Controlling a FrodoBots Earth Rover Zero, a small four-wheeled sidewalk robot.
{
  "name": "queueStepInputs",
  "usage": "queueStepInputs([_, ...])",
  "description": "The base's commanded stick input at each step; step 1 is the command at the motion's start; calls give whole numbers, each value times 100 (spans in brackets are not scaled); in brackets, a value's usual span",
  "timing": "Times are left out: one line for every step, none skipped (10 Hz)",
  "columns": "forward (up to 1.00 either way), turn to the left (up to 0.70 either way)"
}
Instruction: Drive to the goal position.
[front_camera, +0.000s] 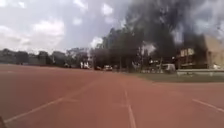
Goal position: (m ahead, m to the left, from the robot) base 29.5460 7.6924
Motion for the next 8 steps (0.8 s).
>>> queueStepInputs([70, 0])
queueStepInputs([70, 0])
queueStepInputs([70, 0])
queueStepInputs([70, 0])
queueStepInputs([70, 0])
queueStepInputs([70, 0])
queueStepInputs([70, 0])
queueStepInputs([70, 0])
